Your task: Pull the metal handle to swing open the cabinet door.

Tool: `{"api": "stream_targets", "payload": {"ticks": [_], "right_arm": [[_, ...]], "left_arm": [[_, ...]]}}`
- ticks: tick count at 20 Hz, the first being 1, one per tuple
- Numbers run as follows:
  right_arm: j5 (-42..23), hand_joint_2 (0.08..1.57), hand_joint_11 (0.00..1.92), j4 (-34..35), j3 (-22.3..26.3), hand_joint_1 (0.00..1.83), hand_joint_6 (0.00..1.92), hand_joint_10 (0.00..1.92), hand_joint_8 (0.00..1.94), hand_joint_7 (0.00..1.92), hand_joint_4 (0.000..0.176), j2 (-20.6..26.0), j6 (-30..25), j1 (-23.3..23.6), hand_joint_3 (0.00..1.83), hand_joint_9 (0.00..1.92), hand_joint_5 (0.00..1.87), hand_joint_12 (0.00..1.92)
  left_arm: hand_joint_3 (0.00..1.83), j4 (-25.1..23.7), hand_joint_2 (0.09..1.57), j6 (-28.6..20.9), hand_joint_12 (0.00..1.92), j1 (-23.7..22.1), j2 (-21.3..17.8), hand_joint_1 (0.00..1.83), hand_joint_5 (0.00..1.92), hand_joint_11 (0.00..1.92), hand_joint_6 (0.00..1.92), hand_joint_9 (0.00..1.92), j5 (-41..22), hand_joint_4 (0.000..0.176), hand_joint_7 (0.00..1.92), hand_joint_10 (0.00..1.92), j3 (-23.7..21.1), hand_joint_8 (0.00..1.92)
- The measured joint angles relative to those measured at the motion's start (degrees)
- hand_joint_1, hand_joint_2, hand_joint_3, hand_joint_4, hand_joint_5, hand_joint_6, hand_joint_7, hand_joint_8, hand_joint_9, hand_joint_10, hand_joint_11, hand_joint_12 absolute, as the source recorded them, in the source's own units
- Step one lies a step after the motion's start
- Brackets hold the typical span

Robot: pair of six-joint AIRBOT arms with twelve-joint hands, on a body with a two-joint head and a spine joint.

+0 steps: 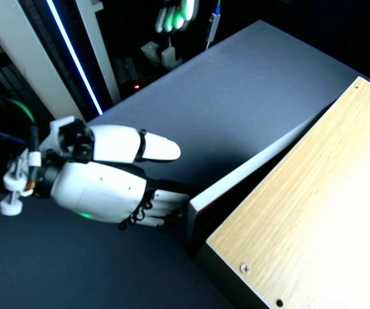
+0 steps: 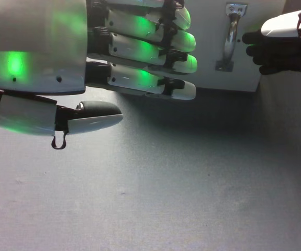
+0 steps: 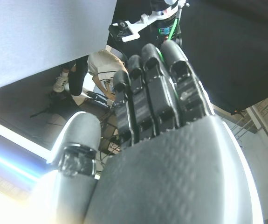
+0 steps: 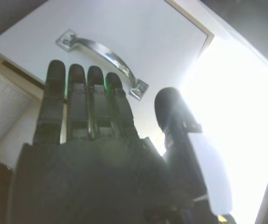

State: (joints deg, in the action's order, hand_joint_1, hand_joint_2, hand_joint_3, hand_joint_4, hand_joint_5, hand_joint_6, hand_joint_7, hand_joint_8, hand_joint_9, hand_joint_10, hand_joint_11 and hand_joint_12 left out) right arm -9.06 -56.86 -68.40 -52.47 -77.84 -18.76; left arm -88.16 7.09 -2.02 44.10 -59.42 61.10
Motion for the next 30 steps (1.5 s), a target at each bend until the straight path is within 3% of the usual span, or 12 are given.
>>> {"api": "stream_targets", "payload": {"ticks": [5, 21, 30], "right_arm": [[0.37, 1.55, 0.00, 0.02, 0.20, 0.00, 0.00, 0.00, 0.00, 0.22, 0.000, -0.31, 0.00, 0.00, 0.02, 0.20, 0.20, 0.63], [2.12, 1.48, 0.00, 0.04, 0.37, 0.00, 0.00, 0.00, 0.00, 0.20, 0.000, -1.51, -0.02, 0.00, 0.00, 0.18, 0.20, 0.59], [2.51, 1.48, 0.00, 0.17, -4.72, 0.00, 0.00, 0.00, 0.00, 0.20, 0.000, -2.71, -0.02, 0.02, 0.00, 0.18, 0.19, 0.57]], "left_arm": [[0.31, 0.00, 1.51, 0.00, 0.84, 0.00, 0.02, 0.00, 0.41, 0.00, 0.00, 0.37, 0.00, 0.000, 0.41, 0.00, 0.00, 0.00], [0.25, 0.00, 1.57, 0.00, 0.76, 0.00, 0.02, 0.00, 0.45, 0.07, 0.00, 0.41, 0.00, 0.000, 0.45, 0.00, 0.00, 0.00], [0.28, 0.00, 1.56, 0.00, 0.72, 0.00, 0.02, 0.00, 0.44, 0.09, 0.00, 0.42, -0.02, 0.000, 0.45, 0.00, 0.00, 0.00]]}}
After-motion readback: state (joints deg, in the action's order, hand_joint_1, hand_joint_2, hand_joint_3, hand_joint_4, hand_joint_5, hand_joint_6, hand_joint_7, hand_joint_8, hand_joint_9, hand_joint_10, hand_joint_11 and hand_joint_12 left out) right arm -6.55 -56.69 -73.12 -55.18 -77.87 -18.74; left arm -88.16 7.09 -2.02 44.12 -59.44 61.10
